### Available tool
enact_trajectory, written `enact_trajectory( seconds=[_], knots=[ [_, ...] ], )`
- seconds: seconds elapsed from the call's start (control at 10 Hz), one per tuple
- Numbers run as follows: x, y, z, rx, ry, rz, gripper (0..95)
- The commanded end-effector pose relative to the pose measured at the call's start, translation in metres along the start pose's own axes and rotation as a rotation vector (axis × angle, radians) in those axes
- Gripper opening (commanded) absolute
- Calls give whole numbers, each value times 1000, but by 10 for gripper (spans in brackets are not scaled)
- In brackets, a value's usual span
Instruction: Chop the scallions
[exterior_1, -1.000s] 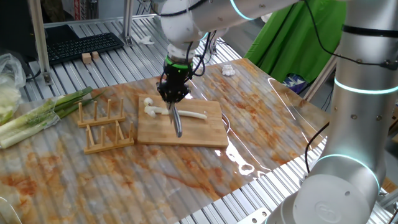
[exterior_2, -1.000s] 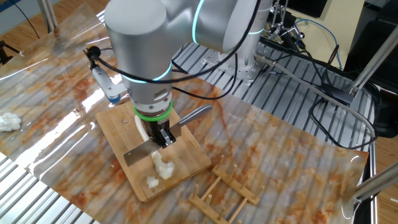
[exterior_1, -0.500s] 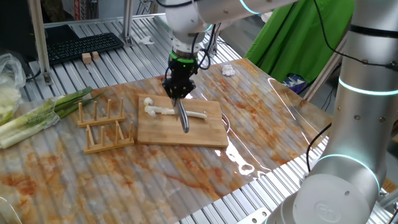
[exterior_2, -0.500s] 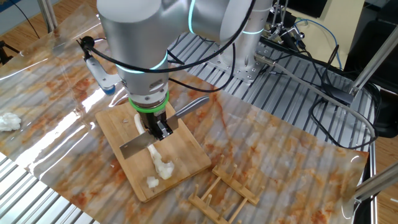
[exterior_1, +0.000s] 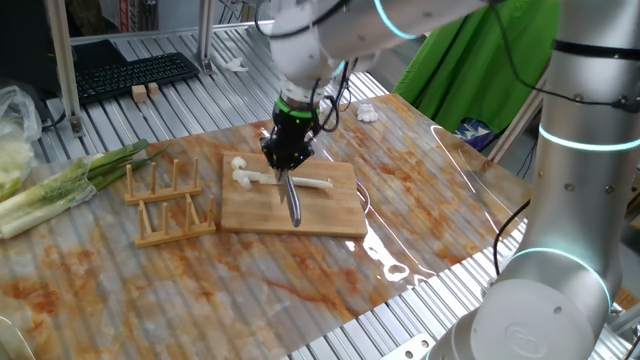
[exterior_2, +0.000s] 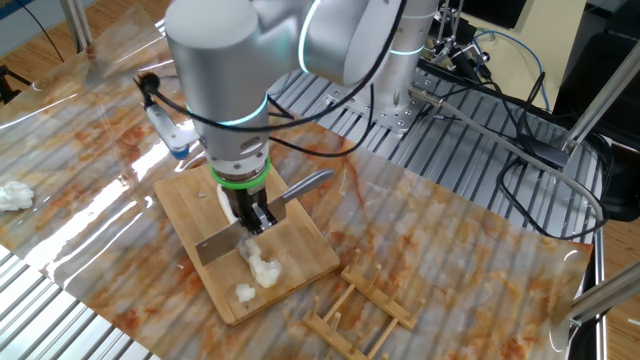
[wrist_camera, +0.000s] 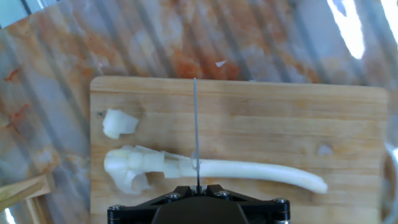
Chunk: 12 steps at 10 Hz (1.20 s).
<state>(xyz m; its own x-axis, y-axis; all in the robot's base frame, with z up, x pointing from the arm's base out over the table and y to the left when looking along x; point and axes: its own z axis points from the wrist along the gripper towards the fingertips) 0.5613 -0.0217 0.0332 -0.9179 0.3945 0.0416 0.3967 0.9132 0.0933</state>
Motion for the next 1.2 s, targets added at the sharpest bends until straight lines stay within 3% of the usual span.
enact_trajectory(
  seconds=[0.1, 0.3, 0.4, 0.5, 0.7, 1.2],
  knots=[
    [1, 1, 16, -7, -3, 9, 0],
    [-1, 4, 5, 5, 12, 9, 0],
    [1, 4, 2, 34, 7, 0, 0],
    [3, 3, -4, 45, 24, -2, 0],
    [6, 1, -28, 65, 45, 4, 0],
    [7, -7, -45, 89, 57, -7, 0]
  ],
)
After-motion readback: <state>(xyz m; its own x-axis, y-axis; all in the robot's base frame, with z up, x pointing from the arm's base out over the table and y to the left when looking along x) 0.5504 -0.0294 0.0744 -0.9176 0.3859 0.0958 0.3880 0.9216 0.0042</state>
